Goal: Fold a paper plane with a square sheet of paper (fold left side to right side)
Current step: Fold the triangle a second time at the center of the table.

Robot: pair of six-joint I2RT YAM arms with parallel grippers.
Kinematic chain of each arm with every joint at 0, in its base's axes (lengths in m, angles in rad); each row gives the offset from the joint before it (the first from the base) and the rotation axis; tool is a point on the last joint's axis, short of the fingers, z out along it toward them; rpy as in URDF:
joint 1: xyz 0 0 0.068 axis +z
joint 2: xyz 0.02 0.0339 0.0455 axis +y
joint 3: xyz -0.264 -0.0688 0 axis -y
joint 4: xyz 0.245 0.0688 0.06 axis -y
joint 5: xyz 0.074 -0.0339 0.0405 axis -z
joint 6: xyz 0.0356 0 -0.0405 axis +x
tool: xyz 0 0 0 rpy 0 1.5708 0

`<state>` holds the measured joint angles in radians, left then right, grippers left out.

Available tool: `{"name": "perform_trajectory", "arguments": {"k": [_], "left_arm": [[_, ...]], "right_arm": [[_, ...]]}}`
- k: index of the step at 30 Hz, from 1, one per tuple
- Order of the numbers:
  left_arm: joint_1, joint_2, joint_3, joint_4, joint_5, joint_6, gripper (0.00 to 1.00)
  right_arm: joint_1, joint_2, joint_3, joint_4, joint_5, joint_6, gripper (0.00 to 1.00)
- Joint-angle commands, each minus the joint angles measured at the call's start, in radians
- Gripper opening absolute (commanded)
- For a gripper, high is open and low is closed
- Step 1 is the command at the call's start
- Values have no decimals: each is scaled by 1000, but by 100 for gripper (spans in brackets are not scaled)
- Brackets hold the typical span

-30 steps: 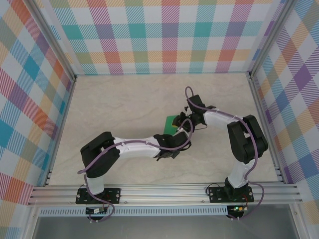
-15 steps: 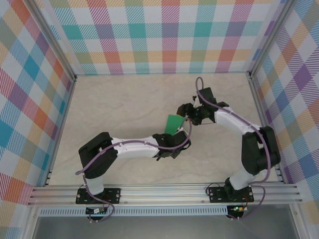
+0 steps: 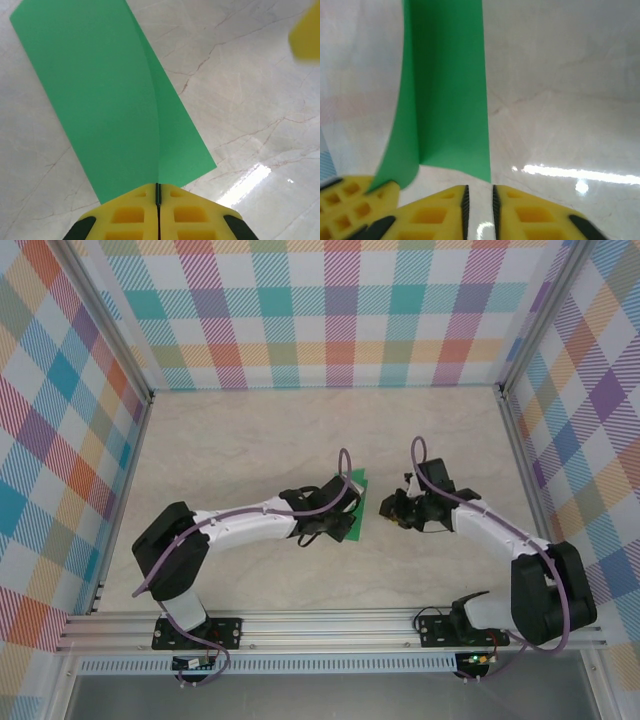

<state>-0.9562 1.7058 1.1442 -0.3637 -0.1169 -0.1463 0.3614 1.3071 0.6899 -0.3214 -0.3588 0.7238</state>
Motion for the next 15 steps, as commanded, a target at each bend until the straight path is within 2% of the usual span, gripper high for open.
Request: {"name": "perform_trajectory", "arguments": {"k": [1, 3, 5, 9, 15], "left_arm": [[36, -36, -25, -12, 118, -17, 6], [55, -40, -33, -6, 154, -22, 7], [77, -41, -41, -3, 180, -27, 7], [107, -42, -49, -6, 206, -26, 7], [130, -25, -41, -7, 234, -11, 8]], "right_arm": [[51, 29, -22, 140, -41, 40, 8], [92, 61, -33, 195, -32, 64, 2], [133, 109, -24, 232, -26, 85, 0], [191, 190, 4, 240, 17, 104, 0], [215, 258, 21, 205, 58, 88, 0]]}}
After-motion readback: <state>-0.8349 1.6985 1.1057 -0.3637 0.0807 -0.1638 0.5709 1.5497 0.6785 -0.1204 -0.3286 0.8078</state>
